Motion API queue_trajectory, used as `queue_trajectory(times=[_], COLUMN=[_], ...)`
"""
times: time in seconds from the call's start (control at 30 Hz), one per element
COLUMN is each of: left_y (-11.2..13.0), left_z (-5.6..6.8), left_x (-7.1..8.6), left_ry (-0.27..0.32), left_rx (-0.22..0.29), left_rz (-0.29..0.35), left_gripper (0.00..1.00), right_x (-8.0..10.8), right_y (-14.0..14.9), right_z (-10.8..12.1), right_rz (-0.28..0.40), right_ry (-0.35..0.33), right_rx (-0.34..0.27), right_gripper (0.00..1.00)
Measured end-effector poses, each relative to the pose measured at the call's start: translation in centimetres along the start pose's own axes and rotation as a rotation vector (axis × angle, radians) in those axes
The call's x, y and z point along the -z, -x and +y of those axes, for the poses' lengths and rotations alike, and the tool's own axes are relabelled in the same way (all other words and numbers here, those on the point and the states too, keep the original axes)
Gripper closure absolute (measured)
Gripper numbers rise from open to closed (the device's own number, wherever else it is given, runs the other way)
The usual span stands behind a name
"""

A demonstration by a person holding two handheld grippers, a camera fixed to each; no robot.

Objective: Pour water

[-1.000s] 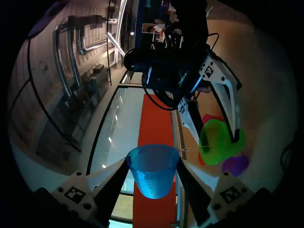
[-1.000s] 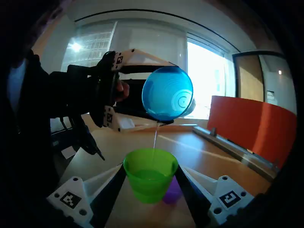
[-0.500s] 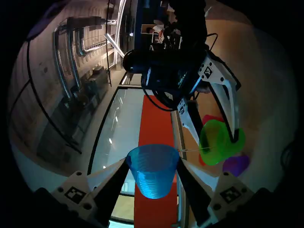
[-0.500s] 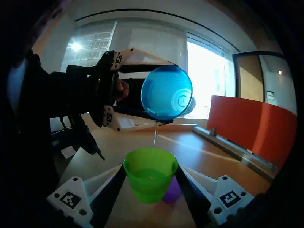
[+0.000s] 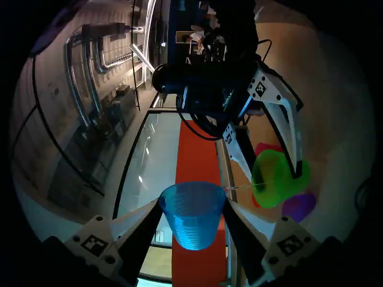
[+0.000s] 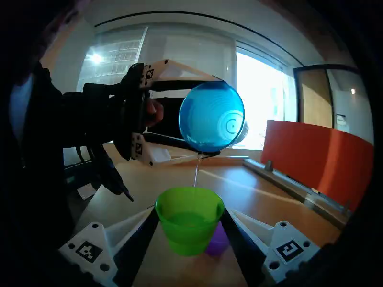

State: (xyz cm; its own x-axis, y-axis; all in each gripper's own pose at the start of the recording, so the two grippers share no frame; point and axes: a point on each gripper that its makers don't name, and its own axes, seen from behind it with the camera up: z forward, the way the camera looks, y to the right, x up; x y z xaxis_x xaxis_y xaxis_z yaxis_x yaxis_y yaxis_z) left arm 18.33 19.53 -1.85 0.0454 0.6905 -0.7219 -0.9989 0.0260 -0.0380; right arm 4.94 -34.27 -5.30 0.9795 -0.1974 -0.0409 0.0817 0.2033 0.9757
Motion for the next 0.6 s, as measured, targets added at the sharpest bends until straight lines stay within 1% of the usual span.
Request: queue_trajectory(times=[0.6], left_y=[0.04], left_z=[0.21], left_x=[0.12], left_ry=[0.005], left_rx=[-0.016], left_rz=[0.002], left_gripper=[0.14], right_x=[-0.16], right_y=[-0.08], right_z=[-0.23], right_rz=[-0.002], right_ry=[-0.010], right_rx=[0.004], right_gripper=[0.10])
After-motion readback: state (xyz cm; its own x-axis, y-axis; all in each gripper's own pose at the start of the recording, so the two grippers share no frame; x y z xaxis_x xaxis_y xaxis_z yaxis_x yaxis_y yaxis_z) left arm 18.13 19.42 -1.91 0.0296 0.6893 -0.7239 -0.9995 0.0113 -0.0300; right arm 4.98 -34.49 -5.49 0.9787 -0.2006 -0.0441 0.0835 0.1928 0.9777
